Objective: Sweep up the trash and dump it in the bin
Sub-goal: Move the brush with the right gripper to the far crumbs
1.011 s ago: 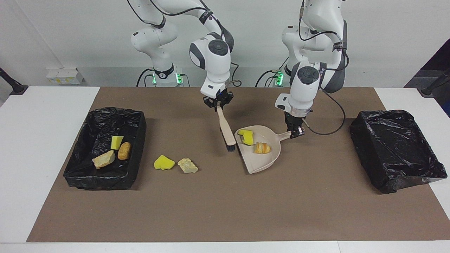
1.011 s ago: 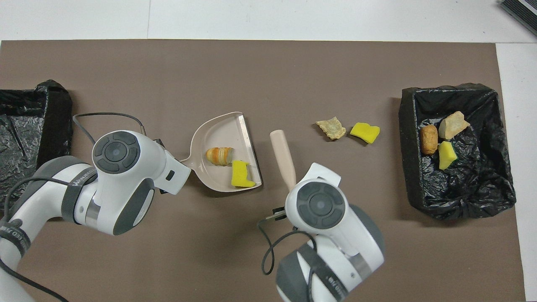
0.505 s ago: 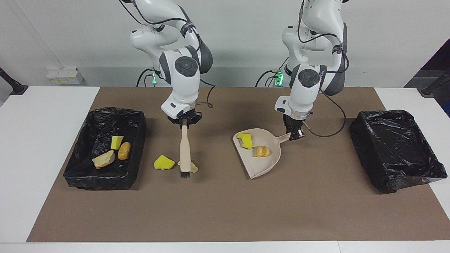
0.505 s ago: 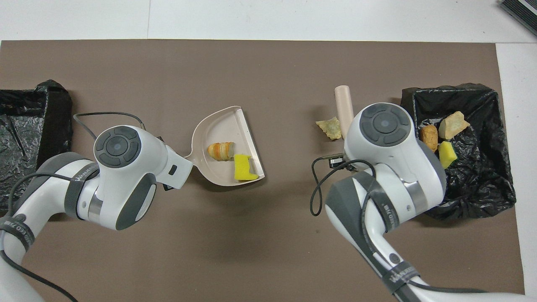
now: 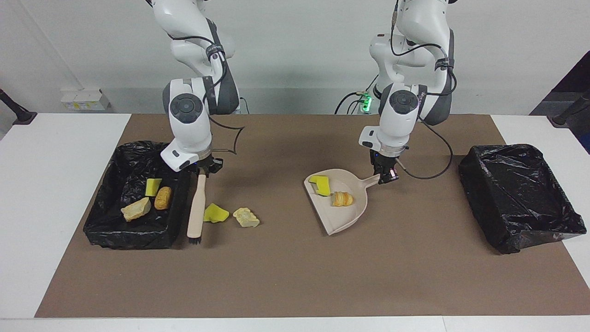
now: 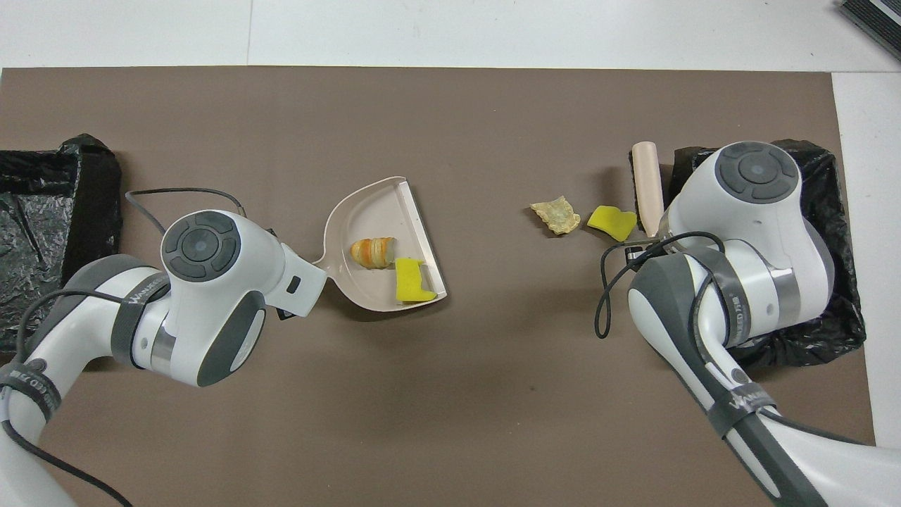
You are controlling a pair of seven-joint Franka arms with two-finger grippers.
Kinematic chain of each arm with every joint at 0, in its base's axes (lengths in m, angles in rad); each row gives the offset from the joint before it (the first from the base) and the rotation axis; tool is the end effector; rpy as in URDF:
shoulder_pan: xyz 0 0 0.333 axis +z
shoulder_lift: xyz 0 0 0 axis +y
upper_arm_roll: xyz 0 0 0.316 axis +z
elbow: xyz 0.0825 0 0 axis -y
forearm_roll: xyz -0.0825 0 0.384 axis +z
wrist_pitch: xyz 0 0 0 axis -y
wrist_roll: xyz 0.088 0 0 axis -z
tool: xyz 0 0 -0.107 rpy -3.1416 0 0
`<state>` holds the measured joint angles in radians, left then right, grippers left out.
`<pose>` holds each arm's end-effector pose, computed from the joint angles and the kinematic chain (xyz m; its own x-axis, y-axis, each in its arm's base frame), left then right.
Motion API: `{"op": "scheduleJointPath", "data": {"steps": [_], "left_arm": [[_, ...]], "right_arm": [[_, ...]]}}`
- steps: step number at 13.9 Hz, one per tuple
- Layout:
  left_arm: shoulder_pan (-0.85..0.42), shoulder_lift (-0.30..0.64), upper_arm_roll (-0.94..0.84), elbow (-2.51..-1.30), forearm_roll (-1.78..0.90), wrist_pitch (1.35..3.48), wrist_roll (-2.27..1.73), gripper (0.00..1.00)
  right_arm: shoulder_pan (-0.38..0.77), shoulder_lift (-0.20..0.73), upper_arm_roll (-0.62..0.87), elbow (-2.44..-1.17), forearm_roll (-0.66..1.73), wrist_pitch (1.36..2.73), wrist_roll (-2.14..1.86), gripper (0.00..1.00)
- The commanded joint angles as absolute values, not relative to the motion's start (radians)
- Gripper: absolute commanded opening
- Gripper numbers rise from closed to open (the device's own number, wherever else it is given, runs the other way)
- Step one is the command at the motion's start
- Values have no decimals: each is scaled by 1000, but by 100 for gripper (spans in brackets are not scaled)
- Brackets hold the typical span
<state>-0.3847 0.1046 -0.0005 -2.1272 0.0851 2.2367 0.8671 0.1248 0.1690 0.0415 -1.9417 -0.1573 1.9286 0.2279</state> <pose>0.5175 -0.2071 0.3616 0.2637 -0.9634 -0.0491 -0.9641 -0.2616 -0.0458 0.5679 0.0836 0.3836 0.9886 -0.0057 -0.1507 0.0196 -0.9860 0.1658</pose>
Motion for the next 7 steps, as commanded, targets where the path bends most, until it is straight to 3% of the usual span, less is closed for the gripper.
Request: {"op": "scheduleJointPath", "data": {"steps": [1, 7], "left_arm": [[-397, 114, 6, -2098, 72, 2207, 856, 0], [-387, 110, 6, -2100, 72, 2165, 856, 0]], "right_arm": [[101, 161, 54, -1983, -153, 1959, 209, 0], [205, 235, 64, -1974, -150, 1968, 210, 0]]}}
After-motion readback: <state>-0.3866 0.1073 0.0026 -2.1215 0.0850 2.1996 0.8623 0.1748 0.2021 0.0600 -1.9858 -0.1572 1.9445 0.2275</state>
